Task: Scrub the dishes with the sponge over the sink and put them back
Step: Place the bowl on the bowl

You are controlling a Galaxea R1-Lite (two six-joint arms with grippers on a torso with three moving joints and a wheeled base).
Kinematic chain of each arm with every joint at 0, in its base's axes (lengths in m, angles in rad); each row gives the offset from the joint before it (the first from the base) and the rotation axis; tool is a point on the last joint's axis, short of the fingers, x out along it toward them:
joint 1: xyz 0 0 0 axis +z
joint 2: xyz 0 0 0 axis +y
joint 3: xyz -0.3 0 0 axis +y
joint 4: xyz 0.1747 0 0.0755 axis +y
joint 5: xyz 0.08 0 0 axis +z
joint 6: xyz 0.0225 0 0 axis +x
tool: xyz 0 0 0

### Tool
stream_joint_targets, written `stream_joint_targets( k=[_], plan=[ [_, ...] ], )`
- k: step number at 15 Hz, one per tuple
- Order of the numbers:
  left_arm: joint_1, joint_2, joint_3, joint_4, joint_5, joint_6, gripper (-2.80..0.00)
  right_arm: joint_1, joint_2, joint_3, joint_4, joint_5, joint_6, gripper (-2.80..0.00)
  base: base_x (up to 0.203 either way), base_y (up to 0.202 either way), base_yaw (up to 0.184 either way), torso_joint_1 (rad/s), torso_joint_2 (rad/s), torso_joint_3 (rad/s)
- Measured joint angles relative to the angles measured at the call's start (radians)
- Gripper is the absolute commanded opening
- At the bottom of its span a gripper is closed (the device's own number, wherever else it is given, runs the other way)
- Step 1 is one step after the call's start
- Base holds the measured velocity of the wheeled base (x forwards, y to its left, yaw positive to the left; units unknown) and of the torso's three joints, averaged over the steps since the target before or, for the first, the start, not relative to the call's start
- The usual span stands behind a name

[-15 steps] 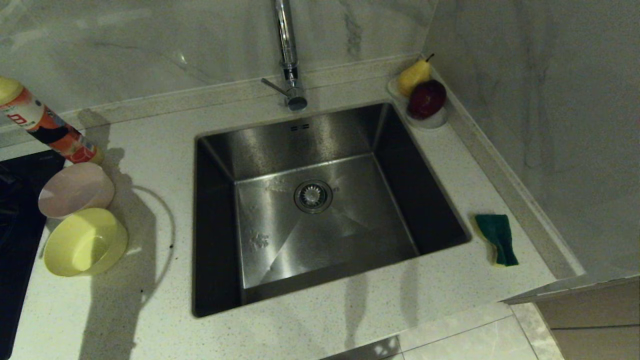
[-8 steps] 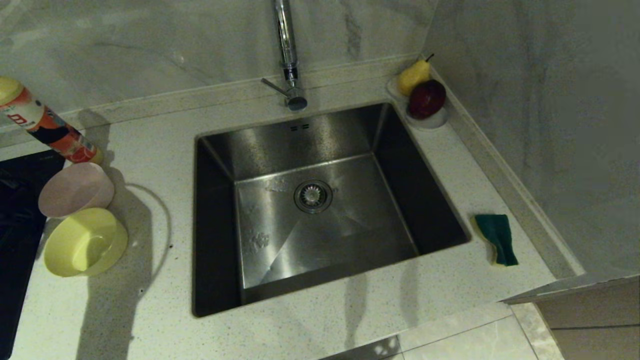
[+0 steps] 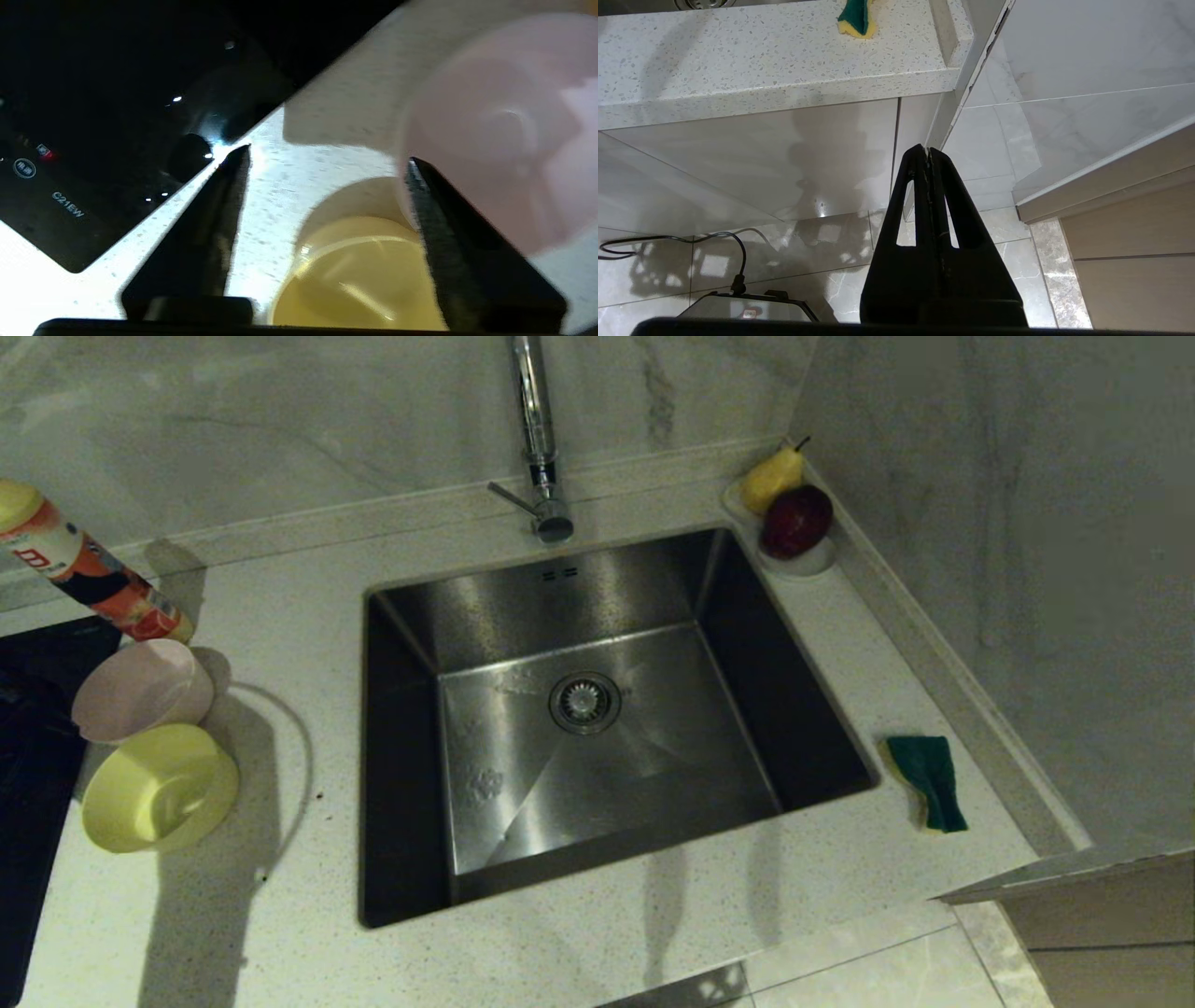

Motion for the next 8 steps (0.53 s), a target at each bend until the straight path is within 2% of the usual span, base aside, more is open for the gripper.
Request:
stream_joint_targets(
  k=[4, 8],
  plan=[
    [0.006, 0.021, 0.031, -0.006, -0.083, -0.006, 0.0, 0.0, 0.0, 0.0, 0.0, 0.0, 0.0, -2.8, 0.0, 0.0, 0.0, 0.0, 0.0, 0.0],
    [0.006, 0.034, 0.04, -0.01, -0.112, -0.024, 0.0, 0.0, 0.0, 0.0, 0.0, 0.0, 0.0, -2.8, 0.0, 0.0, 0.0, 0.0, 0.0, 0.0]
  ],
)
